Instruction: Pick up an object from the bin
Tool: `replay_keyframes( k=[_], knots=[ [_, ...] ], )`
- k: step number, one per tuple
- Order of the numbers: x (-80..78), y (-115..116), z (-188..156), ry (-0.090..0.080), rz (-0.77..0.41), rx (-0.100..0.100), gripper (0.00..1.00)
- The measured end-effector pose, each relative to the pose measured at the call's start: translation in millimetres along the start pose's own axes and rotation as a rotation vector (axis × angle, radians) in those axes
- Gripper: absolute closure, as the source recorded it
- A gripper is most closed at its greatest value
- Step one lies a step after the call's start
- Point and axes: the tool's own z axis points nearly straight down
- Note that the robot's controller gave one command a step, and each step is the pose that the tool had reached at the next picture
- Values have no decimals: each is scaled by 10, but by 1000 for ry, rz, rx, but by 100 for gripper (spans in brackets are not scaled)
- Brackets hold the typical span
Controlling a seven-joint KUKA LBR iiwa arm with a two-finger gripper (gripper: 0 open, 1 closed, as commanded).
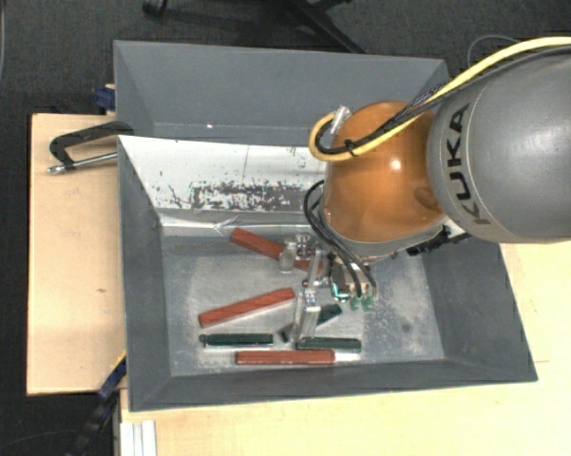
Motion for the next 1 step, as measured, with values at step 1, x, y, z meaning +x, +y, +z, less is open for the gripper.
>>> replay_keyframes(
  k=[1],
  knots=[
    [-19,-6,-41,-9,2,-1,0]
  ],
)
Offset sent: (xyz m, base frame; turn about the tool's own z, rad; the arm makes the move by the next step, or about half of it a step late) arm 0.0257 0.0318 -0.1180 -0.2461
